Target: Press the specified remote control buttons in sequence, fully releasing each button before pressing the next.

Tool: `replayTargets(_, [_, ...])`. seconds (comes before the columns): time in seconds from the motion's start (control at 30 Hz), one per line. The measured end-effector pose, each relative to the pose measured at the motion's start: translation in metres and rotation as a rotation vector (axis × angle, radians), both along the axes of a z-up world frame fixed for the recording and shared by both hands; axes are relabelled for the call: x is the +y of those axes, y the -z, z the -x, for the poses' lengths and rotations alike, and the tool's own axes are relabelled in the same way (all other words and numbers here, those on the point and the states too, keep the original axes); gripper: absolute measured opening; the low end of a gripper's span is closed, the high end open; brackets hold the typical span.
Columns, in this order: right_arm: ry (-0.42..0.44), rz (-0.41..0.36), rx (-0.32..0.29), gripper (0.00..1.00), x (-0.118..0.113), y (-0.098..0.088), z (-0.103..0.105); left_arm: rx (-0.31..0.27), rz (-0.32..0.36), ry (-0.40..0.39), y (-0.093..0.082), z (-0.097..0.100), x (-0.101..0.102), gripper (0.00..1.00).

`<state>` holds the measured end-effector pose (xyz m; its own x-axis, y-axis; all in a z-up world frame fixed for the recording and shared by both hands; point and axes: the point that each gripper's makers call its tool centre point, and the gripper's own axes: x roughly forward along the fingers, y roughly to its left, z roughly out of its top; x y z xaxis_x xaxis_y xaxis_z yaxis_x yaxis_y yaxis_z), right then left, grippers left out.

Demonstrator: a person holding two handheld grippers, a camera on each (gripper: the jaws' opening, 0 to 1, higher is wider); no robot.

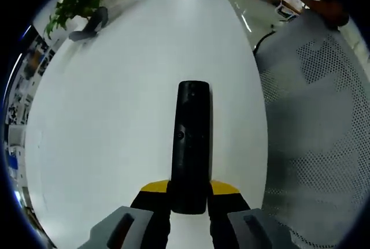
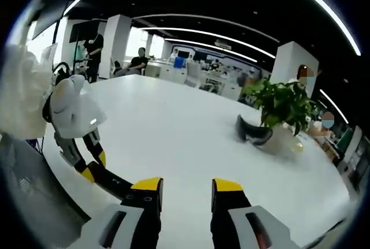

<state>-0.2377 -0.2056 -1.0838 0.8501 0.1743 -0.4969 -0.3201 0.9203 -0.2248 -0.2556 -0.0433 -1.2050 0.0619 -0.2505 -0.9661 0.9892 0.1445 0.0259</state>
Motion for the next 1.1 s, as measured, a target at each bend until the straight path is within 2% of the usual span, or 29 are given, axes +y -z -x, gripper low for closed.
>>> replayTargets(0.1, [-0.012,-0.001,-0.002,0.11,0.002,-0.001,0.002,-0.001,0.002,-0.012,0.000,0.005,0.000,0.23])
replayTargets(0.13, [-0.013,0.015,0.014,0.06,0.001,0.002,0.003,-0.001,0.002,-0.017,0.000,0.006,0.000,0.23])
replayTargets(0.23, [-0.005,0.002,0.021,0.00,0.001,0.001,0.003,0.001,0.006,-0.021,-0.001,0.009,0.000,0.23])
replayTargets(0.37, [-0.002,-0.011,0.070,0.00,0.001,0.007,0.006,0.004,0.000,-0.030,-0.001,0.016,0.000,0.23])
replayTargets(0.47, [-0.001,-0.011,0.071,0.00,0.002,0.007,0.005,0.003,-0.001,-0.028,-0.001,0.022,0.001,0.23])
replayTargets(0.67, [-0.014,-0.020,0.119,0.00,0.007,0.013,0.007,0.001,0.032,-0.061,-0.002,0.032,0.000,0.23])
replayTargets(0.7, [-0.020,-0.039,0.147,0.00,0.009,0.015,0.009,0.004,0.043,-0.065,-0.002,0.035,0.000,0.23])
replayTargets(0.8, [-0.031,-0.048,0.181,0.00,0.013,0.018,0.010,0.000,0.064,-0.061,-0.002,0.039,-0.001,0.23])
replayTargets(0.83, [-0.034,-0.060,0.220,0.00,0.015,0.022,0.014,0.001,0.071,-0.063,-0.003,0.040,-0.001,0.23])
replayTargets(0.9, [-0.052,-0.074,0.249,0.00,0.021,0.023,0.016,0.005,0.081,-0.065,-0.003,0.043,-0.001,0.23])
replayTargets(0.97, [-0.067,-0.063,0.291,0.00,0.024,0.029,0.019,0.001,0.086,-0.066,-0.003,0.045,-0.002,0.23])
replayTargets(1.0, [-0.069,-0.046,0.339,0.00,0.025,0.035,0.023,0.001,0.086,-0.070,-0.003,0.046,-0.002,0.23])
replayTargets(1.1, [-0.096,-0.066,0.370,0.00,0.034,0.038,0.025,-0.005,0.077,-0.076,-0.002,0.049,-0.003,0.23])
